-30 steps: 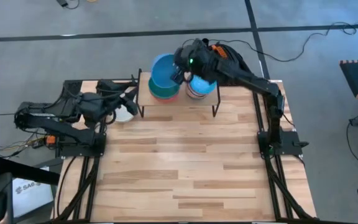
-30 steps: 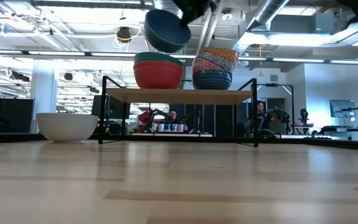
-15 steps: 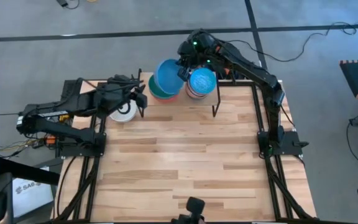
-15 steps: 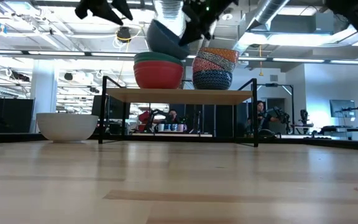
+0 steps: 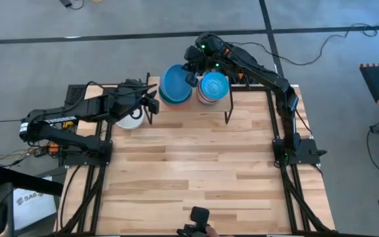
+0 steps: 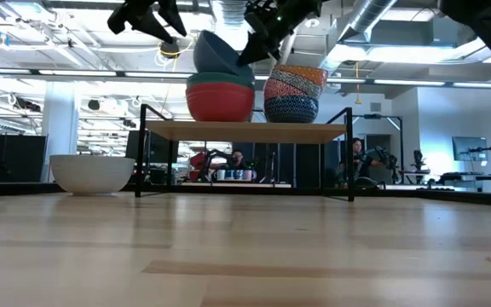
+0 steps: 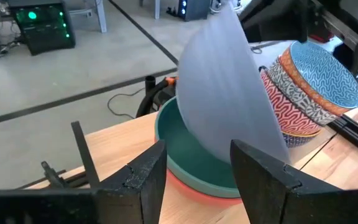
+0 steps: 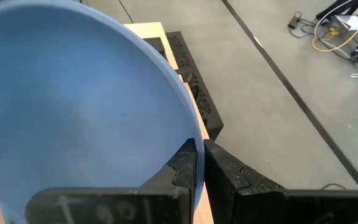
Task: Place and stack bowls onto a shelf
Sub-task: Stack the blue bowl on top of the green bowl on the shelf
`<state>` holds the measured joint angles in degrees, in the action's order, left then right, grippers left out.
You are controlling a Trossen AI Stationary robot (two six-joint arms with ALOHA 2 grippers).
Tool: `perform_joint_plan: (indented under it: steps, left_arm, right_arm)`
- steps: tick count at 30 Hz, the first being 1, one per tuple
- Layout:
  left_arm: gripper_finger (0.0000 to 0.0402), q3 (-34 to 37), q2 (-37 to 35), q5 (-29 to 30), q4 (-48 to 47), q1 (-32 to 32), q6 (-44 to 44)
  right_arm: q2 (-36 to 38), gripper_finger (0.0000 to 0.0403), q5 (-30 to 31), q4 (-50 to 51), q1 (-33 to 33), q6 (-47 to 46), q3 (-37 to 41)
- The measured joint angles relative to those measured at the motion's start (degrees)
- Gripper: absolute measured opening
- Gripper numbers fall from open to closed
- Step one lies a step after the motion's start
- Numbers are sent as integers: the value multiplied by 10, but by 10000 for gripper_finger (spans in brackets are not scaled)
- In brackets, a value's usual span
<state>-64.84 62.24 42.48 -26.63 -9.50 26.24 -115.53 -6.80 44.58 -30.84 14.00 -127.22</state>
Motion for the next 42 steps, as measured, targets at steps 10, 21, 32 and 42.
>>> perform_joint_plan:
  steps: [10, 21, 32, 42]
  left_arm:
    - [162, 0, 0, 2, -9, 0, 0]
    - [162, 0, 0, 2, -30, 0, 9]
    - [162, 0, -3, 14, -117, 0, 71]
    - [162, 0, -5, 15, -150, 0, 81]
  right_arm:
    - [0, 101, -39, 3, -4, -35, 0]
    - [0, 183, -97, -59, -16, -54, 0]
    - [-67, 137, -114, -97, -15, -66, 0]
    - [-48, 133, -147, -116, -13, -65, -2]
